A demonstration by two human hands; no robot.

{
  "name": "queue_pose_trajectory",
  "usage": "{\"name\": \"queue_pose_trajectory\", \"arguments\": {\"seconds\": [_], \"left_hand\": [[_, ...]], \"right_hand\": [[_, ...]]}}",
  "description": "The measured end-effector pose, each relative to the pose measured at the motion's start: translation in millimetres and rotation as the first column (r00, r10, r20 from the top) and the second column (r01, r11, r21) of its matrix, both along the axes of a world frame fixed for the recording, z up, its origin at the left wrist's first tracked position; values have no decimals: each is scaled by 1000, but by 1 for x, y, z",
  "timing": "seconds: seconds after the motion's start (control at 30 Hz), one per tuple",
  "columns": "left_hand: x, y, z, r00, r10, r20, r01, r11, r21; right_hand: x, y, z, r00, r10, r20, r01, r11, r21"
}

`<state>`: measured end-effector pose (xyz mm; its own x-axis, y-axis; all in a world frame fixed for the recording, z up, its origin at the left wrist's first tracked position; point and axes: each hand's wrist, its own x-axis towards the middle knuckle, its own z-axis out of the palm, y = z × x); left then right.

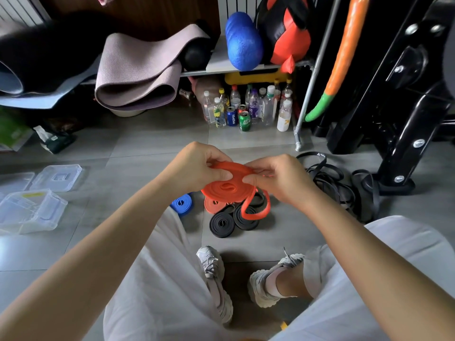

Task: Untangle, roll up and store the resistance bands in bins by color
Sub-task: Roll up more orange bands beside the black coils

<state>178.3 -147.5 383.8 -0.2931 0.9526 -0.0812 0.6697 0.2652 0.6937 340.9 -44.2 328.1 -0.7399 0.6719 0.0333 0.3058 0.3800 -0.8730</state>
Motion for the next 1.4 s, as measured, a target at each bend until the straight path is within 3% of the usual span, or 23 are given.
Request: {"name": "queue_pose_trajectory", "arguments": {"seconds": [0.13,0.27,0.4,0.47,0.57,0.7,0.77,0.87,0.97,1.13,1.27,1.4], "left_hand": [[-3,-2,-6,965,100,243,-117,992,56],[0,-6,-11,857,132,498,-212,971,108],[7,-9,-15,784,165,599,-242,969,50],[9,-10,-16,830,172,531,-201,980,-3],[8,-8,-14,994,17,107,-13,999,-41],[18,-2,-10,957,-147,-250,135,989,-64],[20,2,-10,936,-135,-326,123,991,-56],[13,3,-12,983,-36,-180,36,999,-1],[4,0,-13,990,81,117,-86,996,40],[-3,-4,-16,870,178,459,-249,964,98],[-1,-3,-14,781,192,594,-332,934,134],[2,0,-14,662,173,729,-364,925,111]], "right_hand": [[4,-1,-5,992,-21,-127,3,990,-140],[11,1,-5,966,-70,-247,3,966,-260],[16,4,-3,970,-100,-219,47,971,-236],[17,5,-2,980,-69,-188,32,981,-193],[17,6,-3,994,-5,-108,-7,994,-111],[9,3,-6,999,36,-33,-37,999,-7],[7,2,-4,998,18,-58,-21,998,-61],[11,4,0,994,-14,-110,-2,990,-143],[20,10,0,994,-27,-104,12,991,-136],[23,11,-3,981,-103,-162,66,973,-220],[17,8,2,929,-244,-278,143,929,-340],[12,12,2,916,-295,-271,166,896,-413]]}}
